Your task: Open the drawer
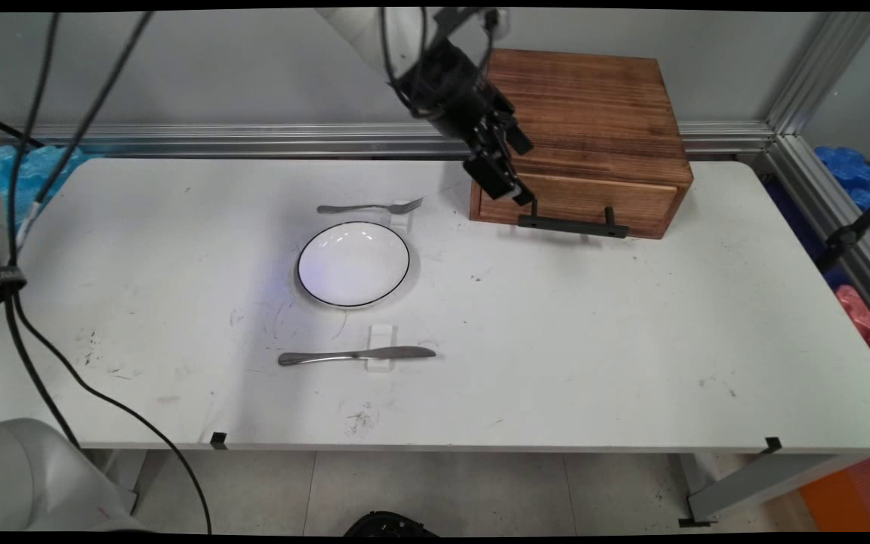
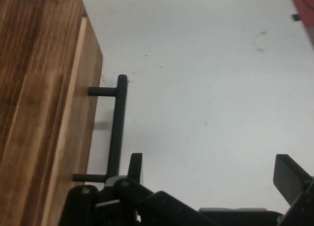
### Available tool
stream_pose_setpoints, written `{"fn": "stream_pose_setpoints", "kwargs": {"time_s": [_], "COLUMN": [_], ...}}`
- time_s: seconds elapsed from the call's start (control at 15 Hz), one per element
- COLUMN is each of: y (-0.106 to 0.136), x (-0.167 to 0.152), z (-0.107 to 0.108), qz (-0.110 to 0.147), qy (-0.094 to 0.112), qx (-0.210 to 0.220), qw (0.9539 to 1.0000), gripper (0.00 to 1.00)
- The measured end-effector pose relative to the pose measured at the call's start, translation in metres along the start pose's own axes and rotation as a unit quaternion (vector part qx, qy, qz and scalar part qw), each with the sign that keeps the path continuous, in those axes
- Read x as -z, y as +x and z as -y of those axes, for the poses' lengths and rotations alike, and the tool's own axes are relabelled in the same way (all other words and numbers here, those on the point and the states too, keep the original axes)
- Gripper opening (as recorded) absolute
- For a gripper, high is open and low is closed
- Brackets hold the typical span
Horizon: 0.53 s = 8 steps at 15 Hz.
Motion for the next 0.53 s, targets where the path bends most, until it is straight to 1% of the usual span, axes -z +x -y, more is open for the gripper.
{"fn": "stream_pose_setpoints", "kwargs": {"time_s": [0.27, 0.53], "y": [0.004, 0.007], "x": [-0.038, -0.075], "z": [0.011, 0.022], "qz": [0.027, 0.055], "qy": [0.015, 0.021], "qx": [-0.004, -0.005], "qw": [0.9995, 0.9982], "gripper": [1.00, 1.00]}}
